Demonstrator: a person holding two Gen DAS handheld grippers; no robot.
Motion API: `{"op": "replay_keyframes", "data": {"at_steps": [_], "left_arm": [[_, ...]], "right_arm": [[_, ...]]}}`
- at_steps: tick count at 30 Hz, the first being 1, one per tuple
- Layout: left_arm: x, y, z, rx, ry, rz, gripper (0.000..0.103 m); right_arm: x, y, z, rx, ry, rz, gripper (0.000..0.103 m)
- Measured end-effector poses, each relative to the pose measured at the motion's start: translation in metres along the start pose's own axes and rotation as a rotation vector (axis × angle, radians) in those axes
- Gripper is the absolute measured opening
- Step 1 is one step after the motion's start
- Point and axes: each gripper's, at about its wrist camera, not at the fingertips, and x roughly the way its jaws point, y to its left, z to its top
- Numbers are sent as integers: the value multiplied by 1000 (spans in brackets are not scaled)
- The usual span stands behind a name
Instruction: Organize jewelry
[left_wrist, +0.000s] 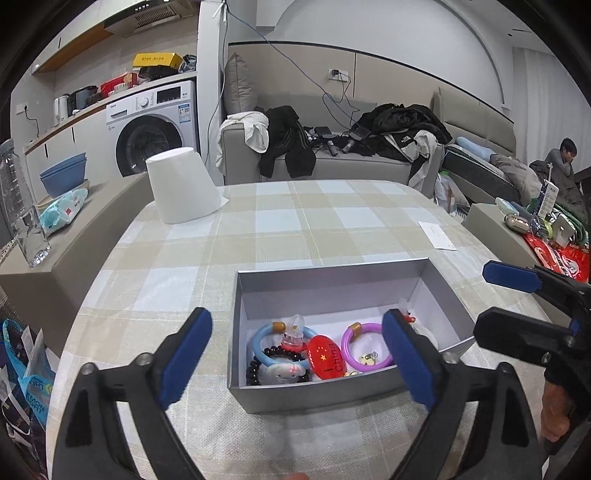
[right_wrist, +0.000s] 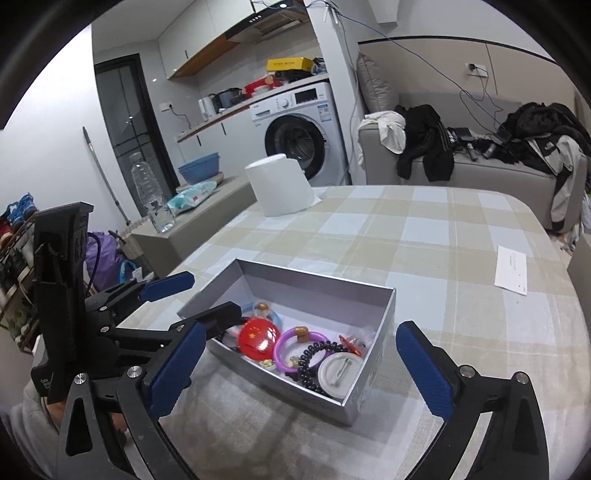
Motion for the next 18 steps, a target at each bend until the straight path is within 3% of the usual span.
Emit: {"op": "replay_keyframes", "data": {"at_steps": [2, 11, 18], "left_arm": [[-7, 2, -1, 2, -26, -1, 102], [-23, 10, -18, 10, -66, 47, 102], [-27, 13, -39, -13, -81, 70, 102]], "right_arm": [[-6, -1, -1, -1, -15, -8, 103], [-26, -8, -19, 5, -64, -26, 103], [-29, 12, -35, -84, -91, -23, 103]]}}
